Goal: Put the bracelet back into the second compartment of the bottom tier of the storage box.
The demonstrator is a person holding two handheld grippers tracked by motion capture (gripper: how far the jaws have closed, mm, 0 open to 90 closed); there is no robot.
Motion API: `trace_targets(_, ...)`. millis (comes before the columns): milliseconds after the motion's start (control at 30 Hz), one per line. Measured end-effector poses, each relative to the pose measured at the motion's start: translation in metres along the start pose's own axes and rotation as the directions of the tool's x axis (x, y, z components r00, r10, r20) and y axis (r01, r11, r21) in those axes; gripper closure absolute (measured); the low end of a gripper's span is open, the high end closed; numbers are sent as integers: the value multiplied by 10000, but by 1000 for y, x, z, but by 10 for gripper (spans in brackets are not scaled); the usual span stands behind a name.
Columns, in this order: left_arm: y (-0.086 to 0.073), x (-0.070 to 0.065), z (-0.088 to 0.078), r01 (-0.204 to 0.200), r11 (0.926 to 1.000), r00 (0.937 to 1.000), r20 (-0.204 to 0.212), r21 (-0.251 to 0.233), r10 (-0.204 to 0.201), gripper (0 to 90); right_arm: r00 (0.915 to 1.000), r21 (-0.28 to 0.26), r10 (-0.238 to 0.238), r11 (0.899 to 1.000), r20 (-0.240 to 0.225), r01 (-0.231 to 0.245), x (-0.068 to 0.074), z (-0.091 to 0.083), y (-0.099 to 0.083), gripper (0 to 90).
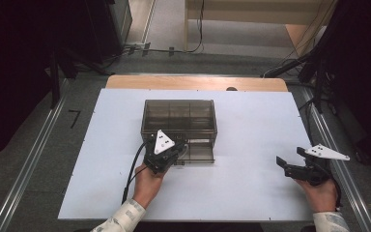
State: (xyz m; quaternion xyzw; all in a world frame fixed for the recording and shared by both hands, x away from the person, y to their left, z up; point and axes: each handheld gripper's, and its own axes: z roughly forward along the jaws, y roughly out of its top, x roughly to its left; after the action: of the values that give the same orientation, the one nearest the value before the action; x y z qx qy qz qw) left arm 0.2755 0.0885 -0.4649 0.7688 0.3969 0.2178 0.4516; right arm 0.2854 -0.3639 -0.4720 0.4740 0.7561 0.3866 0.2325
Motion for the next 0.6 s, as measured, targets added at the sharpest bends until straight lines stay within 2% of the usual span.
trace_targets(600,-2,0,1,-36,10000,10000,-74,53,37,845,10000,-13,-5,10000,-4,5,0,0,0,91)
